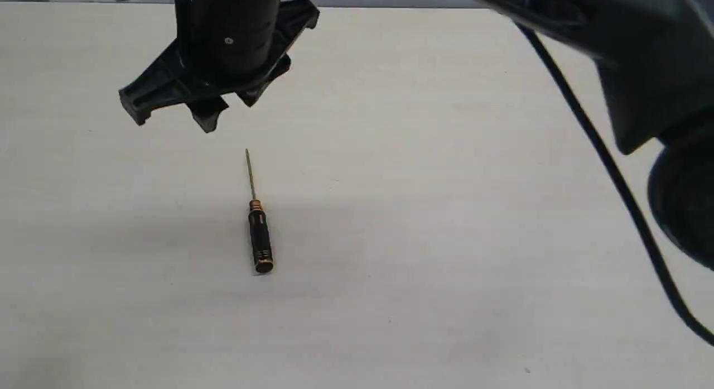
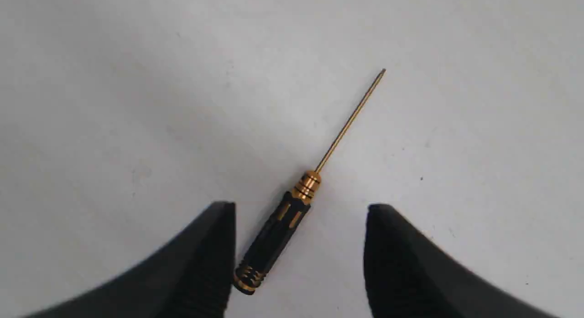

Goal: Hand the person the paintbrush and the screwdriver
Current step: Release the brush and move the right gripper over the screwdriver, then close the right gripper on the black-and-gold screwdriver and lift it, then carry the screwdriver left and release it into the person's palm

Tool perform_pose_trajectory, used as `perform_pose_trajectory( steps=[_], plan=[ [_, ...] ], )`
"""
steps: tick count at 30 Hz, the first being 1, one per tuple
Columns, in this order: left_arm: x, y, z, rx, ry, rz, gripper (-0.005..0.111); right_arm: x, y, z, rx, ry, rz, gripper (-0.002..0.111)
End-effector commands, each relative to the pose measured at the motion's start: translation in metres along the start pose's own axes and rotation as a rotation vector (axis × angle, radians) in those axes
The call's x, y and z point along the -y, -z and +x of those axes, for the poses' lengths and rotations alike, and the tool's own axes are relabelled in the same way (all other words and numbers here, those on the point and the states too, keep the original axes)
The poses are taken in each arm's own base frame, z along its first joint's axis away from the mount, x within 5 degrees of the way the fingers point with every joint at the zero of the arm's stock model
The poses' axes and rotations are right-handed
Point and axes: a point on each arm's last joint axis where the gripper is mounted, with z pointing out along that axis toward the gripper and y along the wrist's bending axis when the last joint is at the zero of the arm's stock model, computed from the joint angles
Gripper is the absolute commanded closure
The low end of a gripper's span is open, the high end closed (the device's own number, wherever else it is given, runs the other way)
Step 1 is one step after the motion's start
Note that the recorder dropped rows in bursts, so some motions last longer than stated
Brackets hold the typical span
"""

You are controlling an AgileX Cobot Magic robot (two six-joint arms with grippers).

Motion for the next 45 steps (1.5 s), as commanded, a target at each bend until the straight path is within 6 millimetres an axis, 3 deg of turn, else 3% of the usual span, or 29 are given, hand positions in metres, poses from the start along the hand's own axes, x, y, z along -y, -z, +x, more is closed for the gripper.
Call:
perform_pose_trajectory(
  steps=[1,12,22,25,28,30,35,40,45],
  plan=[
    [0.0,0.0,-0.001,0.012,0.002,0.007,0.107,-0.004,-0.023,0.005,-0.067,-0.013,-0.01,0.061],
    [0.0,0.0,-0.001,0.012,0.002,0.007,0.107,-0.007,-0.094,0.018,-0.216,-0.038,-0.004,0.061],
    [0.0,0.0,0.0,0.008,0.005,0.007,0.107,-0.012,-0.139,0.033,-0.322,-0.088,-0.029,0.062],
    [0.0,0.0,0.0,0.008,0.005,0.007,0.107,-0.012,-0.143,0.034,-0.33,-0.086,-0.032,0.073],
    [0.0,0.0,0.0,0.008,0.005,0.007,0.107,-0.011,-0.142,0.033,-0.325,-0.056,-0.022,0.094],
    [0.0,0.0,0.0,0.008,0.005,0.007,0.107,-0.009,-0.137,0.031,-0.312,-0.026,-0.005,0.104],
    [0.0,0.0,0.0,0.008,0.005,0.007,0.107,-0.018,-0.107,0.023,-0.254,0.018,-0.072,0.104],
    [0.0,0.0,0.0,0.008,0.005,0.007,0.107,-0.037,-0.038,0.007,-0.061,0.097,-0.15,0.104],
    [0.0,0.0,0.0,0.008,0.005,0.007,0.107,-0.043,0.025,-0.008,0.192,0.119,-0.184,0.104]
  ],
)
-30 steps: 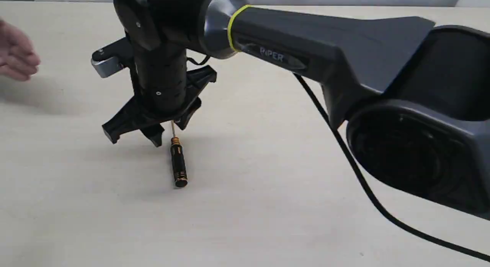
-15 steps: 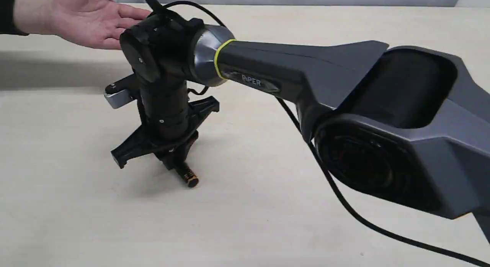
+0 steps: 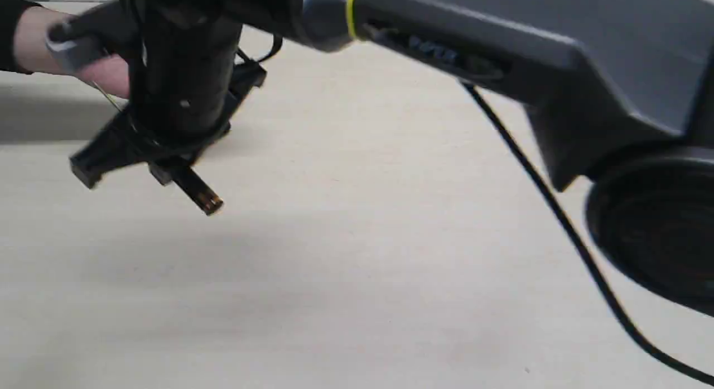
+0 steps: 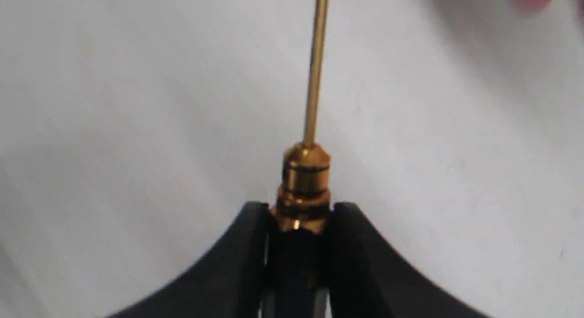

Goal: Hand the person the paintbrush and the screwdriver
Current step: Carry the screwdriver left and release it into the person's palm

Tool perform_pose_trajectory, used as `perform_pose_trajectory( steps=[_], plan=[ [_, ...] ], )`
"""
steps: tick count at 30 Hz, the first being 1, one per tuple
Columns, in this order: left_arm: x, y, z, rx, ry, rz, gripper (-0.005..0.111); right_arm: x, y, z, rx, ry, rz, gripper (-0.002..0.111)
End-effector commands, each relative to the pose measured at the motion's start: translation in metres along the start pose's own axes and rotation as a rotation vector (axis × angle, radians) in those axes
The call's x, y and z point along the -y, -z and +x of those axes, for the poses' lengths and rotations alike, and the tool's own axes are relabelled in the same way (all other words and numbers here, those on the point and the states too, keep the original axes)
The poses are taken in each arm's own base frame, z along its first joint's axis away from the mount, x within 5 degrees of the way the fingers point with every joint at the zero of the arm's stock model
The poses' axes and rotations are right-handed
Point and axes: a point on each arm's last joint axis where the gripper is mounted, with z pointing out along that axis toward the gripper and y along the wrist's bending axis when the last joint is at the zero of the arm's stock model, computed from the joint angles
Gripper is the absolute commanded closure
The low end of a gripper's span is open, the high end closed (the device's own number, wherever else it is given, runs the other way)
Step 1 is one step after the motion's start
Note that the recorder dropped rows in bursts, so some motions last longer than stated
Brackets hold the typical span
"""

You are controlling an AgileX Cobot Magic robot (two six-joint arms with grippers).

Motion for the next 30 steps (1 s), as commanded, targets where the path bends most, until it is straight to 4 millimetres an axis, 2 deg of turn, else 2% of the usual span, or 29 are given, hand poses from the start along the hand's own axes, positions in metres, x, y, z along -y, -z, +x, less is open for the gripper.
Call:
perform_pose_trajectory(
  steps=[1,3,6,9,13,15,17,20,21,23,25,27,30],
  plan=[
    [0.0,0.0,0.0,0.008,0.005,0.007,0.107,-0.006,0.04,-0.013,0.178,0.027,-0.012,0.104],
    [0.0,0.0,0.0,0.008,0.005,0.007,0.107,-0.005,0.05,-0.016,0.23,0.025,-0.012,0.104],
    [0.0,0.0,-0.001,0.013,0.003,0.007,0.107,0.003,0.051,-0.021,0.277,0.03,0.021,0.104],
    [0.0,0.0,0.0,0.011,0.003,0.007,0.107,0.011,0.041,-0.024,0.288,0.019,0.035,0.104],
    [0.0,0.0,0.0,0.011,0.003,0.007,0.107,0.021,0.015,-0.023,0.248,0.007,0.047,0.103],
    [0.0,0.0,0.0,0.011,0.003,0.007,0.107,0.026,0.004,-0.023,0.236,0.005,0.058,0.099],
    [0.0,0.0,0.0,0.011,0.003,0.007,0.107,0.028,-0.005,-0.023,0.239,0.003,0.061,0.09],
    [0.0,0.0,0.0,0.011,0.003,0.007,0.107,0.03,-0.006,-0.024,0.249,0.008,0.064,0.075],
    [0.0,0.0,0.0,0.011,0.003,0.007,0.107,0.03,-0.003,-0.024,0.251,0.012,0.066,0.071],
    [0.0,0.0,0.0,0.011,0.003,0.007,0.107,0.033,0.013,-0.023,0.246,0.021,0.086,0.072],
    [0.0,0.0,0.0,0.011,0.003,0.007,0.107,0.039,0.033,-0.022,0.249,0.023,0.124,0.084],
    [0.0,0.0,0.0,0.011,0.003,0.007,0.107,0.044,0.063,-0.021,0.275,0.01,0.154,0.104],
    [0.0,0.0,0.0,0.011,0.003,0.007,0.107,0.044,0.119,-0.019,0.395,0.0,0.197,0.104]
  ],
)
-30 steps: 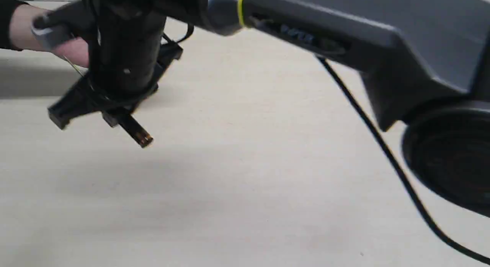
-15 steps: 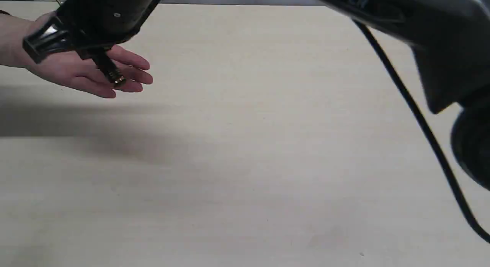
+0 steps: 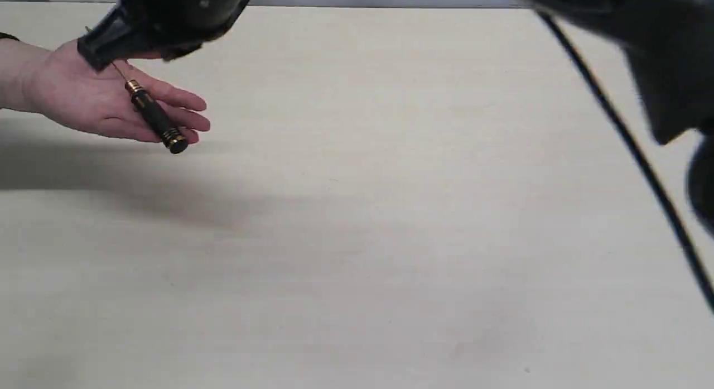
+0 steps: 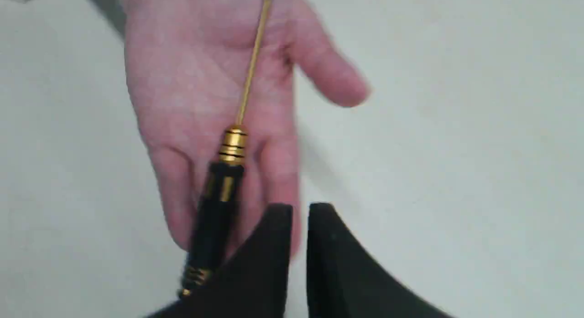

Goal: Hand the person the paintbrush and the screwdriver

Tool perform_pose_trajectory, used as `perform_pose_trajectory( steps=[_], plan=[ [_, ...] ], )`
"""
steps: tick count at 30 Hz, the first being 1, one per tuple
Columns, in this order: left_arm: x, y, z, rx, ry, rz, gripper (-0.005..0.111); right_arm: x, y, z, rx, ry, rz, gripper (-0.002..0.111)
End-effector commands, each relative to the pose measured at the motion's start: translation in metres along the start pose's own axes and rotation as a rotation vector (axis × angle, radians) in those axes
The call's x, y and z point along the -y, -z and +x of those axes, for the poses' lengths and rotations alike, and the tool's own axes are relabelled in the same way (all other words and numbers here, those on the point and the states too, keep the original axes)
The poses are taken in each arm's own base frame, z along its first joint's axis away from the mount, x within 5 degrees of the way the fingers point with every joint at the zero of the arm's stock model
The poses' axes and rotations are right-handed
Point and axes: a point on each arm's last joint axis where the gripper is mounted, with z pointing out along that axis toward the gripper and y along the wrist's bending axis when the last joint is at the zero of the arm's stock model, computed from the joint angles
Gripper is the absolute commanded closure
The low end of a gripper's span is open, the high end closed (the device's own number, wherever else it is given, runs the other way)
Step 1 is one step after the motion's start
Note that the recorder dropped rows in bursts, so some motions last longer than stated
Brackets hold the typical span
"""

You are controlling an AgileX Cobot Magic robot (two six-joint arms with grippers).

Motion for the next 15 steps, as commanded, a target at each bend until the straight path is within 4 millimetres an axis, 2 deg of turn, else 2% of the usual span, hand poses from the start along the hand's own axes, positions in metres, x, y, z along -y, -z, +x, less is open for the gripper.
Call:
perform_pose_trajectory(
  steps=[1,4,7,10,12,13,14,15],
  plan=[
    [0.0,0.0,0.0,0.011,0.003,0.007,0.107,0.014,0.071,-0.018,0.154,-0.017,0.066,0.104],
    [0.0,0.0,0.0,0.011,0.003,0.007,0.107,0.022,0.13,-0.022,0.297,-0.05,0.144,0.104],
    [0.0,0.0,0.0,0.009,0.005,0.007,0.107,0.035,0.188,-0.006,0.397,-0.11,0.275,0.104],
    [0.0,0.0,0.0,0.011,0.005,0.007,0.107,0.042,0.228,0.027,0.441,-0.159,0.341,0.104],
    [0.0,0.0,0.0,0.011,0.005,0.007,0.107,0.043,0.257,0.063,0.499,-0.162,0.354,0.104],
    [0.0,0.0,0.0,0.011,0.005,0.007,0.107,0.043,0.259,0.076,0.508,-0.154,0.346,0.104],
    [0.0,0.0,0.0,0.011,0.005,0.007,0.107,0.041,0.279,0.094,0.582,-0.14,0.321,0.104],
    [0.0,0.0,0.0,0.011,0.005,0.007,0.107,0.039,0.283,0.11,0.609,-0.133,0.303,0.104]
  ],
)
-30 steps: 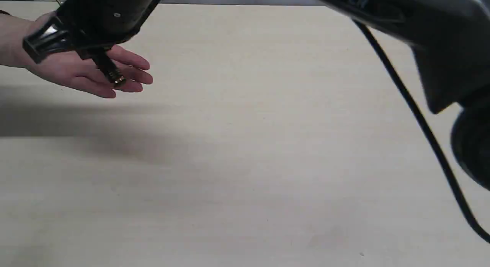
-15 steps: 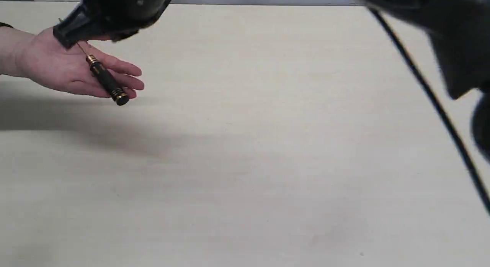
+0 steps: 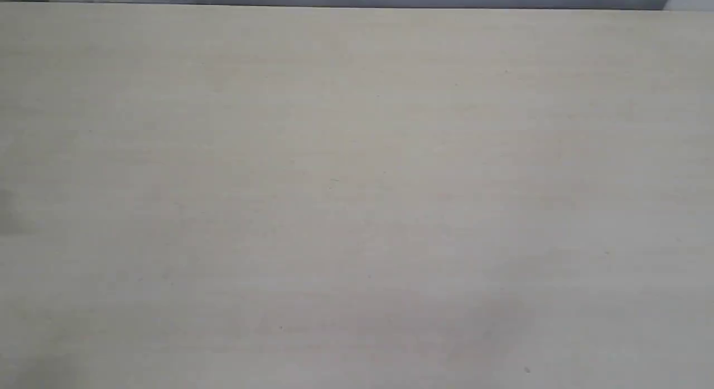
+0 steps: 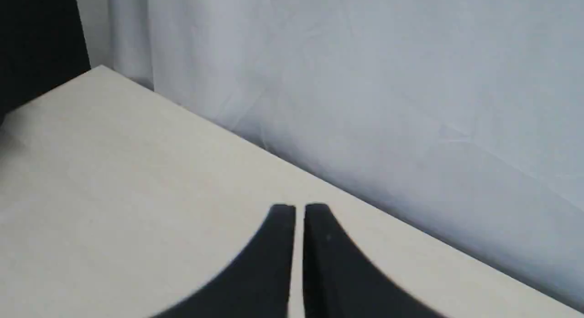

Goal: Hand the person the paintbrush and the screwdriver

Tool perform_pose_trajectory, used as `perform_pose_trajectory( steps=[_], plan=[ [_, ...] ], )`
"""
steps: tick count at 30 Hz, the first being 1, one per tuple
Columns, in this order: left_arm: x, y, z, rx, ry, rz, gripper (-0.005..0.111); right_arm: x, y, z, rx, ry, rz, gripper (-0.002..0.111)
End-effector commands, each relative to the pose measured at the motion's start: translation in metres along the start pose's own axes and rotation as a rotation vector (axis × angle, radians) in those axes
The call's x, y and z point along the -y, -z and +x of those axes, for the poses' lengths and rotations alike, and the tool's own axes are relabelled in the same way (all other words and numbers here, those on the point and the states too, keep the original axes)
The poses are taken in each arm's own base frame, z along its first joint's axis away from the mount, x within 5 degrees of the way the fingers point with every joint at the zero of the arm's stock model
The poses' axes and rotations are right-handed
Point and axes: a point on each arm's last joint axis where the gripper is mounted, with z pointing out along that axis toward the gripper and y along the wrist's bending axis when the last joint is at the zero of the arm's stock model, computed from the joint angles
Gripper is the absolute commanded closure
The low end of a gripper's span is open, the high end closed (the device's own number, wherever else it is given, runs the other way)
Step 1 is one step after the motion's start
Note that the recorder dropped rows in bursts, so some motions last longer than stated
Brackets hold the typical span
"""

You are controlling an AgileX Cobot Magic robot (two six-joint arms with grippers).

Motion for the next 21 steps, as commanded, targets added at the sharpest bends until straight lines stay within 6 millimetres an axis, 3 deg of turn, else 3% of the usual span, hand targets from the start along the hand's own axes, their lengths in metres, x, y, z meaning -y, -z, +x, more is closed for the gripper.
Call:
perform_pose_trajectory(
  steps=[1,6,10,17,19,21],
  plan=[
    [0.0,0.0,0.0,0.011,0.005,0.007,0.107,0.017,0.051,0.028,0.142,-0.025,-0.049,0.104],
    [0.0,0.0,0.0,0.011,0.005,0.007,0.107,0.049,0.121,0.082,0.195,-0.126,-0.04,0.104],
    [0.0,0.0,0.0,0.011,0.003,0.007,0.107,0.072,0.173,0.109,0.295,-0.184,-0.027,0.104],
    [0.0,0.0,0.0,0.011,0.003,0.007,0.107,0.115,0.27,0.15,0.645,-0.281,0.001,0.104],
    [0.0,0.0,0.0,0.011,0.003,0.007,0.107,0.122,0.289,0.163,0.724,-0.341,0.013,0.104],
    [0.0,0.0,-0.001,0.013,0.003,0.007,0.107,0.113,0.291,0.17,0.726,-0.353,0.109,0.104]
  ],
)
